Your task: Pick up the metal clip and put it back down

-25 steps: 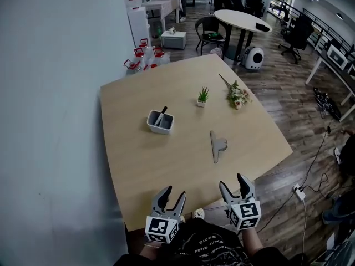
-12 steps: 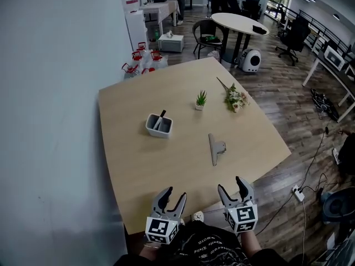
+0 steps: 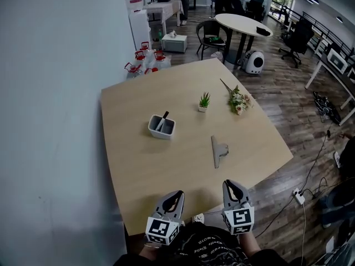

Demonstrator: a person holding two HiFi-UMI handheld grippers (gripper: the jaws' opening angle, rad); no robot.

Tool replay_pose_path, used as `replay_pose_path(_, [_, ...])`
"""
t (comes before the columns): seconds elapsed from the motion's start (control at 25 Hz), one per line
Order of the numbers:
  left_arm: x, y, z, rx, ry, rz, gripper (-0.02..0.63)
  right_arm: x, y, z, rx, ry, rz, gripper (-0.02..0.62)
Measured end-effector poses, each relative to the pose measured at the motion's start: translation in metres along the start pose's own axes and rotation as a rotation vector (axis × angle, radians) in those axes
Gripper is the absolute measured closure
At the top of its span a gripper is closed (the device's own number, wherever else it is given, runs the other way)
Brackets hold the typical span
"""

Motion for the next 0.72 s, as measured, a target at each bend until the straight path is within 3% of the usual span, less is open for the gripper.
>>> replay_pose_path(0.4, [0.003, -0.010, 0.002, -0.020, -0.030, -0.006, 0.597, 0.005, -0.007, 0.004, 0.001, -0.032, 0.007, 0.581])
replay_pose_path(0.72, [0.007, -0.011, 0.001, -0.005, 0.004, 0.012, 0.598, 0.000, -0.005, 0.011, -0.011, -0.003, -0.011, 0.583])
Point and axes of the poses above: the fingertips, and each gripper's own axes: y backward along the fingers, z to its right, x out of its top, the point moved 1 cm from there along y, backward along the fingers, and after that the axes turned 1 degree about -z, right-handed, at the moved point
